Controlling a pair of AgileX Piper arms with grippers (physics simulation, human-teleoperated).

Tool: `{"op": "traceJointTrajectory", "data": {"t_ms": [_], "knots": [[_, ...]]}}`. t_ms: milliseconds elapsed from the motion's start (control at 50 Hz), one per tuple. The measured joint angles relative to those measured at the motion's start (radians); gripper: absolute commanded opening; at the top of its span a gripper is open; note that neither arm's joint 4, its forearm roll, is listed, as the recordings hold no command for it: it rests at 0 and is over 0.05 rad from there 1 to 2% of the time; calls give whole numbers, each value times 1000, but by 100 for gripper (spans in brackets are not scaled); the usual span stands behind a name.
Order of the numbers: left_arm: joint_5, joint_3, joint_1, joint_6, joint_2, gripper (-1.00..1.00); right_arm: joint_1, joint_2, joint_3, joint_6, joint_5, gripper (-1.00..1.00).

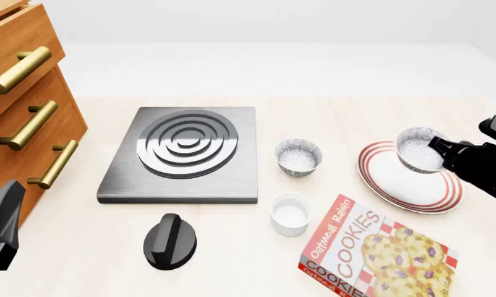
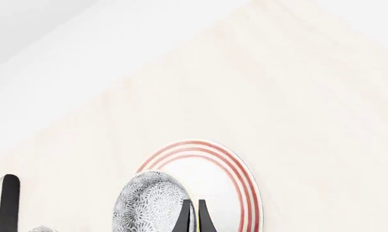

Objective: Pick the akita bowl next to the plate and place it on the plate.

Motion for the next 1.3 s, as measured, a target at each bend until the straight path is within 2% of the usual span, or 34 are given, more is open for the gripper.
{"op": "traceJointTrajectory", "data": {"t_ms": [1300], "knots": [[0,0,0,0,0,100,2,182,-21,-38,-87,-100]]}}
